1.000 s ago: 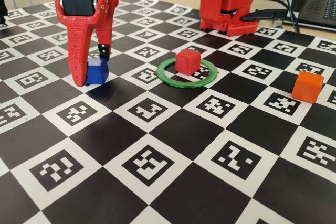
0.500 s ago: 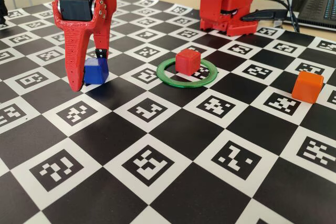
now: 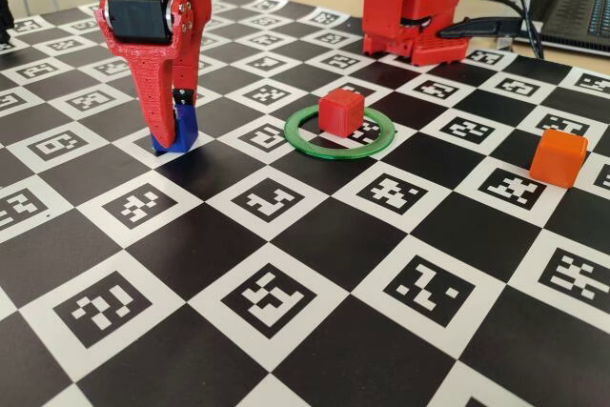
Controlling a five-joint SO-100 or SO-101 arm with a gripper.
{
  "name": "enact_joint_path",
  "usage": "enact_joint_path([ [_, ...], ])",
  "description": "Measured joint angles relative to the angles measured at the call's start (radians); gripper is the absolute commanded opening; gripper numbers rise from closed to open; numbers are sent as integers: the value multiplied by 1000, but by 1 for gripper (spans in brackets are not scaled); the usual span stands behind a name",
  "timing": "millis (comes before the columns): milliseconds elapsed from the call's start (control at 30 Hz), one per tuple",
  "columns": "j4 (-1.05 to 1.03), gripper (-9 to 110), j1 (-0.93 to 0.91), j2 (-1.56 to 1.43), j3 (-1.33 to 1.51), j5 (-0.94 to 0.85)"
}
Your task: Grab the red cube then put it in the green circle then put the blue cube on top and finally the orange cube on top
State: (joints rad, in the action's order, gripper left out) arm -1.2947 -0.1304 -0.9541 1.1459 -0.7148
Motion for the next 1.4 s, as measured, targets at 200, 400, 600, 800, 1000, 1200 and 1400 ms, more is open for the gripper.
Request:
enact_joint_path([
  [200, -71, 10, 2, 0, -37, 15],
  [400, -219, 10, 5, -6, -155, 101],
  [600, -333, 9, 0, -152, -106, 201],
  [800, -357, 10, -2, -430, 153, 327],
  [1000, -359, 9, 8, -687, 365, 472],
  [1200, -359, 9, 28, -793, 465, 609],
  [1400, -357, 9, 77, -830, 505, 746],
])
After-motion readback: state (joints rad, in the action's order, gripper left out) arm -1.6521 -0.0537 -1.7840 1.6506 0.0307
